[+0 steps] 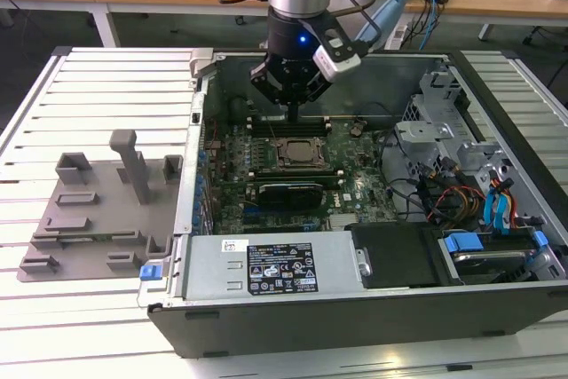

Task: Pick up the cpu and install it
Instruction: 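Install the first cpu locking lever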

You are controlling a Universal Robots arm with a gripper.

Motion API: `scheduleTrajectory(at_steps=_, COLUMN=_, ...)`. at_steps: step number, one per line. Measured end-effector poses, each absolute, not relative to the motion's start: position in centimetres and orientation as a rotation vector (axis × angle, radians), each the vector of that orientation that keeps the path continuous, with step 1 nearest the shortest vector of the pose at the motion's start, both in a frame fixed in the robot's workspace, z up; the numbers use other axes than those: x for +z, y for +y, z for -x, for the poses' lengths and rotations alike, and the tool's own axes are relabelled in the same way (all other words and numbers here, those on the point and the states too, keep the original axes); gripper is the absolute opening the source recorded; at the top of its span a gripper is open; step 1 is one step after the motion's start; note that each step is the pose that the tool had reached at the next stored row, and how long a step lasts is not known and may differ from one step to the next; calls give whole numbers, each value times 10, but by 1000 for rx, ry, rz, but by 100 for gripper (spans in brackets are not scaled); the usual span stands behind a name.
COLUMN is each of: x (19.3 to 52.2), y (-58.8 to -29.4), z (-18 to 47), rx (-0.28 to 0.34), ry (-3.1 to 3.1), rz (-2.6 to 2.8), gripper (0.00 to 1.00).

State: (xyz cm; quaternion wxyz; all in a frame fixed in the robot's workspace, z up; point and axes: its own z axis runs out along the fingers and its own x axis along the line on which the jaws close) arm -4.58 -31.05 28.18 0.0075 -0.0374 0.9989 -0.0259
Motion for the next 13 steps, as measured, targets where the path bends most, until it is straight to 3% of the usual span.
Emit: scheduleTrajectory(at_steps=13, x=279, y=-310, z=48, rx=-81, ry=3123, rz=117, gripper=11)
